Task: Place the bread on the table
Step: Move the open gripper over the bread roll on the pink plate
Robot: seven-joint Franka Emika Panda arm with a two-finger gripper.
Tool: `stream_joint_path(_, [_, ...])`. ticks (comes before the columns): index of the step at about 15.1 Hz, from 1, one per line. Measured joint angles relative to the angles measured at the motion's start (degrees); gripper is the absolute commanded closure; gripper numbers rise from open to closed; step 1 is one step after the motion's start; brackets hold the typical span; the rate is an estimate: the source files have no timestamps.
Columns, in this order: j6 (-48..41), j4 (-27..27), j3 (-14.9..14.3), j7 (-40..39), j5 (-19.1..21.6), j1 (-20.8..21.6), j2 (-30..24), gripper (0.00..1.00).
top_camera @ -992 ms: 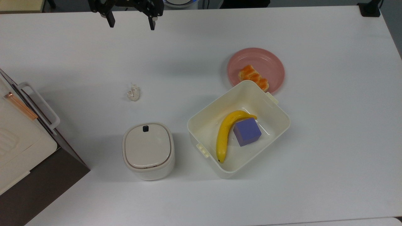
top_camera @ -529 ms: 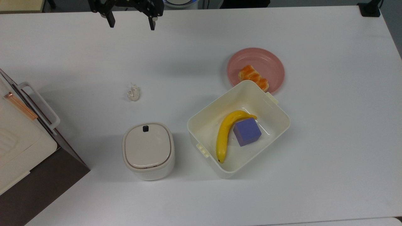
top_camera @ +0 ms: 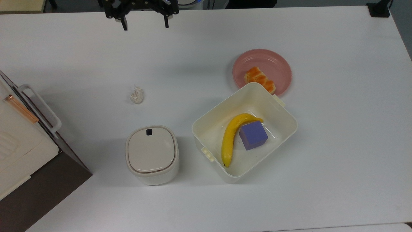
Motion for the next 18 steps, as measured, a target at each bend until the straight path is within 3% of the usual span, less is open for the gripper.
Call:
stream_joint_path(4, [0.26,-5.17,5.24,-0.84,-5.78,0.27,-0.15,0.00])
stream_joint_path(7, [6.10,-13.17,8.34,0.06,-8.30,2.22,-1.97,0.00])
stream_joint_path(13, [21.42,-27.66,8.85,13.29,-12.96,9.23,-5.92,0.00])
stream_joint_path(18, [24.89,-31.14,8.92,24.64,-15.17,16.24,-5.97,0.00])
